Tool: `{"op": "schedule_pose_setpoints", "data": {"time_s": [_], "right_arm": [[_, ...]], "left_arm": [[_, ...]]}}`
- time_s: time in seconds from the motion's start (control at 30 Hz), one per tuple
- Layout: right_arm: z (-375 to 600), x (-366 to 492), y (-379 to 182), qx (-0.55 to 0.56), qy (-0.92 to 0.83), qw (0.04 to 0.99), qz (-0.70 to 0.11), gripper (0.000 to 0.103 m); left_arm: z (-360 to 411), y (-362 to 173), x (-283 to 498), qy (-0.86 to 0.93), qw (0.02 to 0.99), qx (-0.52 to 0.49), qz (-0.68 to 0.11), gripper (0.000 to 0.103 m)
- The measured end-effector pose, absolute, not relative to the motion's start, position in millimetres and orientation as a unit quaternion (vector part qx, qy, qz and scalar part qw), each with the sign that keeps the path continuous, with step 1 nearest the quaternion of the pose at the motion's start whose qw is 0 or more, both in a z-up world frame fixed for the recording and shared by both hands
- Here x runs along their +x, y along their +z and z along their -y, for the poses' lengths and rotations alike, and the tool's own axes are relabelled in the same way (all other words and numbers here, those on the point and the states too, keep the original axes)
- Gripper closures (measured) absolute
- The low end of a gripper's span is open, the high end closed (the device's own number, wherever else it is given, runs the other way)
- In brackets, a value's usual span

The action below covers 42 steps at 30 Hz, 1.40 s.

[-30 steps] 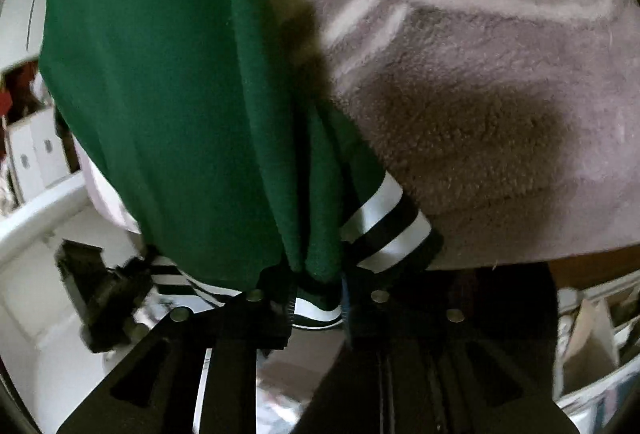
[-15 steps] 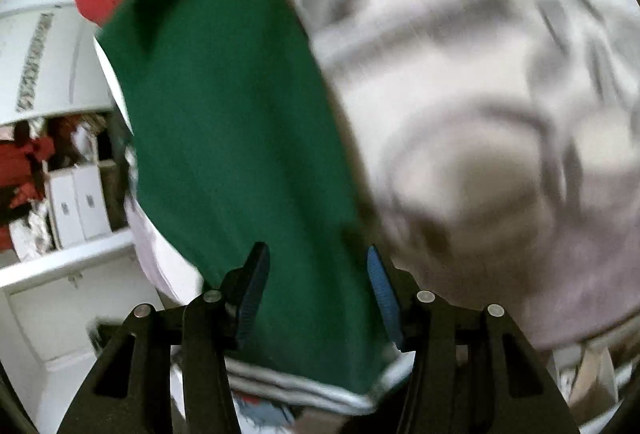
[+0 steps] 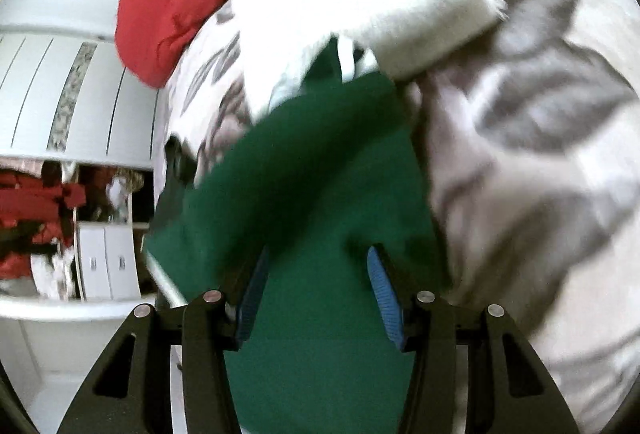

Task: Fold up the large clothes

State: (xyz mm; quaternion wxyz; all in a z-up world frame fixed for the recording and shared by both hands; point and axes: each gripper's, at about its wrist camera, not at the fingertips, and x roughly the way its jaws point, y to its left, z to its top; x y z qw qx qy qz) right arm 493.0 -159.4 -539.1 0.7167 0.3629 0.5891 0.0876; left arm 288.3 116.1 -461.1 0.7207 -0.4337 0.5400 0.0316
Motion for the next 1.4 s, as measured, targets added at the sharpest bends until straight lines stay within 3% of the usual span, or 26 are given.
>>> {"op": "schedule_pose_setpoints", "data": {"time_s": [0.13, 0.27, 0.37, 0.53, 0.73, 0.87, 1.07, 1.13, 1.4], "right_arm": [[144.1, 549.4, -586.0, 0.351, 0.088, 0.709, -0.606, 0.05], [118.6, 592.2, -651.5, 0.296, 0.074, 0.665, -0.682, 0.05], [119.8, 604.3, -640.8, 0.289, 0.104, 0.658, -0.687, 0.048], [160.2, 589.5, -604.4, 0.383, 0.136, 0.662, -0.63, 0.048], [147.7, 617.7, -662.2, 0.409, 0.107, 0.655, -0.626, 0.048], [146.8, 612.8, -646.1, 0.409, 0.112, 0.657, -0.623, 0.048], [170.4, 498.1, -580.0, 0.398, 0.119, 0.639, -0.647, 0.04], [173.7, 433.2, -562.0, 0.377, 0.11, 0.638, -0.662, 0.039], [154.4, 178.0, -551.9, 0.348, 0.059, 0.568, -0.743, 0.038]], "left_arm": [[-89.5, -488.8, 401.3, 0.019, 0.77, -0.317, -0.554, 0.061], [-90.5, -526.6, 477.4, 0.019, 0.769, -0.298, -0.565, 0.061], [-107.4, -537.5, 493.8, 0.029, 0.761, -0.33, -0.558, 0.061], [-130.9, -539.8, 494.6, 0.037, 0.753, -0.364, -0.546, 0.061], [-137.7, -552.5, 525.6, 0.041, 0.743, -0.373, -0.554, 0.061], [-130.4, -540.9, 534.5, 0.036, 0.75, -0.362, -0.553, 0.061], [-101.4, -500.1, 465.7, -0.052, 0.751, -0.364, -0.549, 0.06], [-91.2, -493.2, 430.1, -0.078, 0.74, -0.352, -0.568, 0.036], [-109.2, -480.3, 234.5, -0.066, 0.678, -0.373, -0.63, 0.035]]}}
